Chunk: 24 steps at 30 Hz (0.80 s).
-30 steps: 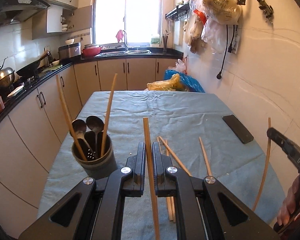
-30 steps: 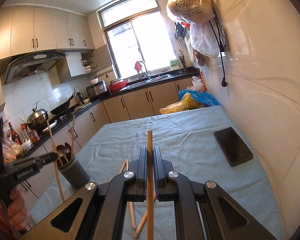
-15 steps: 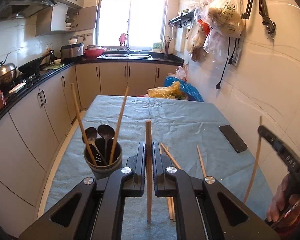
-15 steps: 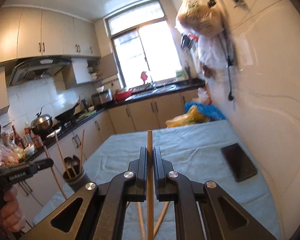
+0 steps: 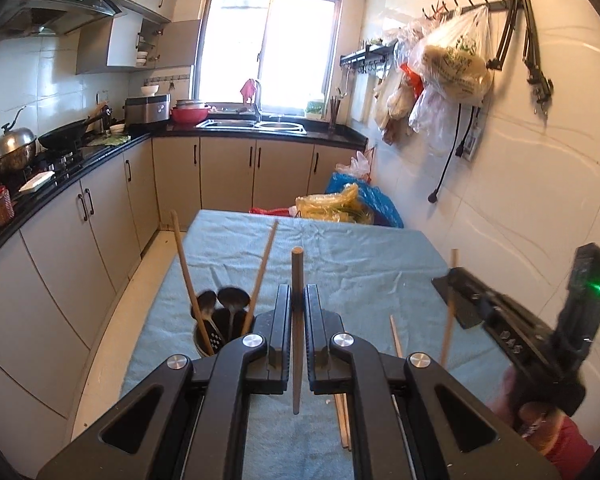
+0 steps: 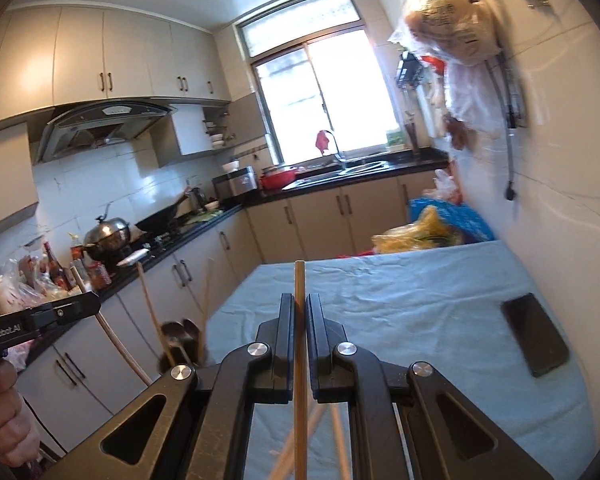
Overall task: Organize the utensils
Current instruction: 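Lift and carry both held chopsticks upright over the black holder cup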
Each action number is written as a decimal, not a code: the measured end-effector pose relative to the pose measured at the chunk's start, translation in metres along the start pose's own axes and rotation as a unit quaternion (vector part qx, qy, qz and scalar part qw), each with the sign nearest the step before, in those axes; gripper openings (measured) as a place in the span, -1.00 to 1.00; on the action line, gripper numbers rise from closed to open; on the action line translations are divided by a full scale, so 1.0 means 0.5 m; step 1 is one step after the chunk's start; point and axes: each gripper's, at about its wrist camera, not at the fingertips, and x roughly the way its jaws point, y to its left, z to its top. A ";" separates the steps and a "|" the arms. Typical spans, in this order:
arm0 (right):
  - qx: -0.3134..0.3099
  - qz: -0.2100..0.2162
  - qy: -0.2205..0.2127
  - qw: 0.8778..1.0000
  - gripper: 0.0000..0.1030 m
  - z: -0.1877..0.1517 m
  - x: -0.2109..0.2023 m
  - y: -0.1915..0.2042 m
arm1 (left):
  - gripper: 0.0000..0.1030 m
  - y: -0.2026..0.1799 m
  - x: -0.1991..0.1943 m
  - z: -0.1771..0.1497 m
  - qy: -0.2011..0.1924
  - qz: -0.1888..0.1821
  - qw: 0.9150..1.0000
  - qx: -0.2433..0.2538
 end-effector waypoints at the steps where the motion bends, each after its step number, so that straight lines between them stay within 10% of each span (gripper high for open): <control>1: -0.001 0.005 -0.003 1.000 -0.89 0.008 0.010 0.011 | -0.89 0.005 -0.009 0.009 -0.005 0.002 1.000 0.000; 24: -0.005 0.078 -0.086 0.993 -0.89 0.155 0.252 0.281 | -0.89 0.144 0.016 0.141 -0.029 0.034 0.999 -0.029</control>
